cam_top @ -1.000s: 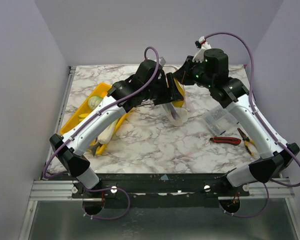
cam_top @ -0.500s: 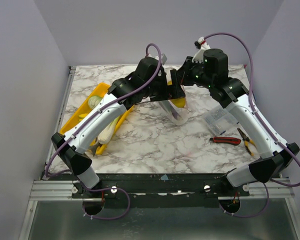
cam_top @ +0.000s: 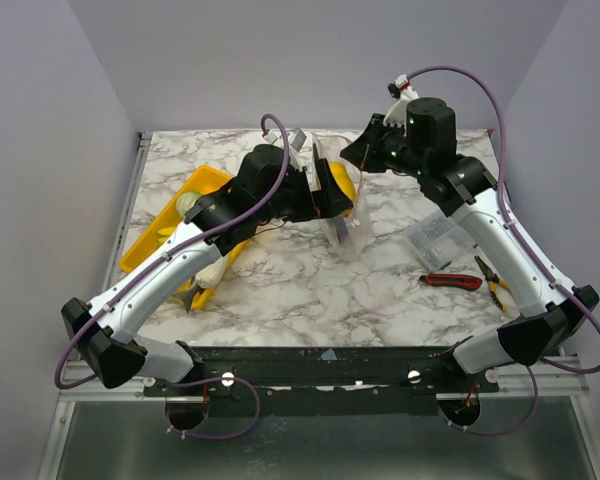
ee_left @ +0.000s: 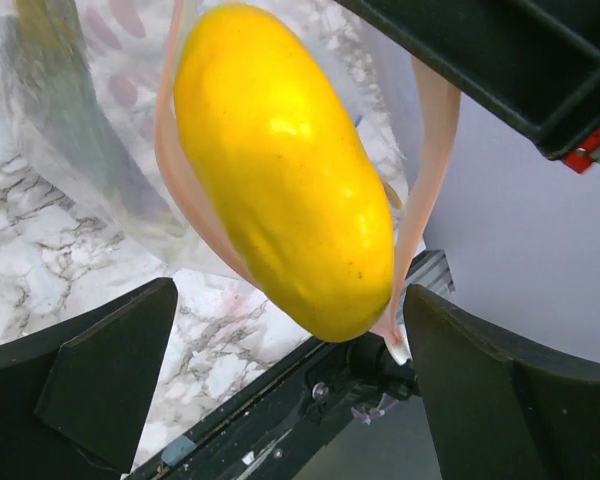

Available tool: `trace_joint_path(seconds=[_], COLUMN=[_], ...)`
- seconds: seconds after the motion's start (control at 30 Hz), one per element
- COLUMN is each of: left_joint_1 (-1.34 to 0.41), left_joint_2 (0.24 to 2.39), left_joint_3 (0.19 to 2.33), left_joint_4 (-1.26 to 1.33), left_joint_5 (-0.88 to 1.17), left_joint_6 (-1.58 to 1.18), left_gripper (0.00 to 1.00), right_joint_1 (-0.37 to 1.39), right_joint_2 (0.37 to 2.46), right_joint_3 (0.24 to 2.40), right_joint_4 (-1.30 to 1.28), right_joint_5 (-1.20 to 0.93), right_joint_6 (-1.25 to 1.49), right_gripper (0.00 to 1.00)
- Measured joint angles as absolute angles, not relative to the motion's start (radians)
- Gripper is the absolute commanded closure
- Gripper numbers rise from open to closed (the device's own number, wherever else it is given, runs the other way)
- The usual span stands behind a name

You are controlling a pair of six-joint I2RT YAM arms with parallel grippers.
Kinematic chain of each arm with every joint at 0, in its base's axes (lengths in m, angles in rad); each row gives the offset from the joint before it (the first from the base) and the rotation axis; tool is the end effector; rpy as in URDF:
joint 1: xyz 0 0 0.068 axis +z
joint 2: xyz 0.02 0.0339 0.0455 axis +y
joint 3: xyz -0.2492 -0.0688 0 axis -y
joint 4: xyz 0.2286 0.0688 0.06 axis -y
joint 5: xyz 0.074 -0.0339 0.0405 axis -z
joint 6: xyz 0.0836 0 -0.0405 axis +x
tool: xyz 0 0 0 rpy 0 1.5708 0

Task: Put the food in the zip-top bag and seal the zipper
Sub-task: Place the fake fruit in the zipper food storage bag.

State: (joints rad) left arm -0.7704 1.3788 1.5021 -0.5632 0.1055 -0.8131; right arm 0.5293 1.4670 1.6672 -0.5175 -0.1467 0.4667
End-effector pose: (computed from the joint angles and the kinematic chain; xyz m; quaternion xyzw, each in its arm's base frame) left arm 0.2336 -0.2390 0.3789 0.0102 0.8436 -0.4120 0.3442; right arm 0.3004 0.1899 0.4167 -0.0682 0.8060 0.3316 0.4855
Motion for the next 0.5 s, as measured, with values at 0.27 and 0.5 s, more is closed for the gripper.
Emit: trace_joint_path(seconds=[0.27,0.5], left_joint_1=[-0.762,-0.731], left_joint_2=[1.258,1.068], left_joint_3=[1.352,1.083], left_joint_4=[-0.380,-0.185], left_joint_5=[0.105,0.102], left_joint_6=[-0.813,-0.814], left_gripper=[0.02,0.29], right_joint_1=[0.529,0.529], right_joint_2=[1.467,1.467], right_joint_3=[1.667,1.668], right_joint_4=[-0.517,-0.518], right_joint_5=[-0.170,-0.174], right_joint_6=[0.475,0.475], right_gripper=[0.99,1.00])
